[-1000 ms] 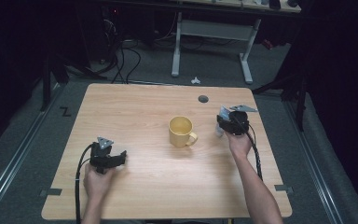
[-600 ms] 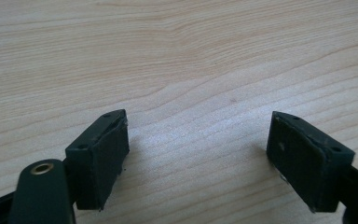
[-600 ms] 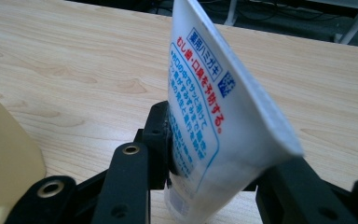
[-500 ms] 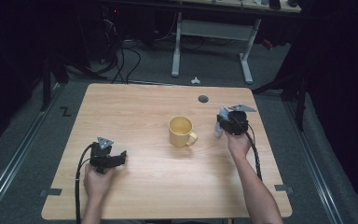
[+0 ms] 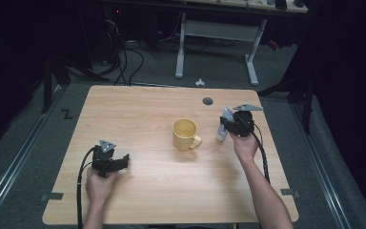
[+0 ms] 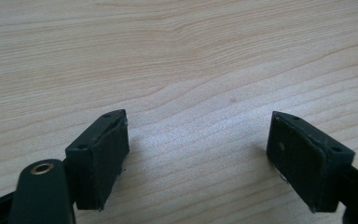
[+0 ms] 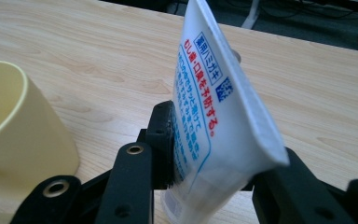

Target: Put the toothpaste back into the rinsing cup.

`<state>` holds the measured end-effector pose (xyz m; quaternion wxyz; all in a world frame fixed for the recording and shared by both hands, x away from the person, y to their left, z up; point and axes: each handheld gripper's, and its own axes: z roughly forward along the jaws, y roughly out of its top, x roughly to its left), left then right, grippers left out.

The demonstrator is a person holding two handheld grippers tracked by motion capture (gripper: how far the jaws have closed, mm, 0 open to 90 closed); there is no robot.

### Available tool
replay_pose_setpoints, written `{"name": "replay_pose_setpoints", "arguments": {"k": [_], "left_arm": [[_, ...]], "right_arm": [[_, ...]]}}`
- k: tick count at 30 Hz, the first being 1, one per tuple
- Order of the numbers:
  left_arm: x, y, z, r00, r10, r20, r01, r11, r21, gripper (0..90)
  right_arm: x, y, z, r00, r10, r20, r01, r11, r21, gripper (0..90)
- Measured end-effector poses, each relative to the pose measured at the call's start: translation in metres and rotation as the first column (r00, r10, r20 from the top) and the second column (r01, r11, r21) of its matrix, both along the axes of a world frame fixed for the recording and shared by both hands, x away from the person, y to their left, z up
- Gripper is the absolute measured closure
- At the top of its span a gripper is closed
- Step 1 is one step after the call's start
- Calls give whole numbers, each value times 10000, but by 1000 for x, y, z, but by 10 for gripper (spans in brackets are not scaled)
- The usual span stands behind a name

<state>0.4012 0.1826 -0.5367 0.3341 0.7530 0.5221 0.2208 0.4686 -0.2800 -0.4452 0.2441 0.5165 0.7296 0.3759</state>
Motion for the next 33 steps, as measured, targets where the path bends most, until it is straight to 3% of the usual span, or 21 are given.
{"name": "replay_pose_setpoints", "arguments": {"k": [18, 33], "left_arm": [[0, 0, 0, 10000, 1, 1, -1, 10000, 0, 213], [0, 0, 0, 10000, 0, 2, 0, 10000, 2, 213]], "right_arm": [[-11, -4, 11, 9995, 297, 79, -298, 9995, 62, 680], [-24, 3, 25, 9942, 1036, 274, -1029, 9944, -259, 684]]}}
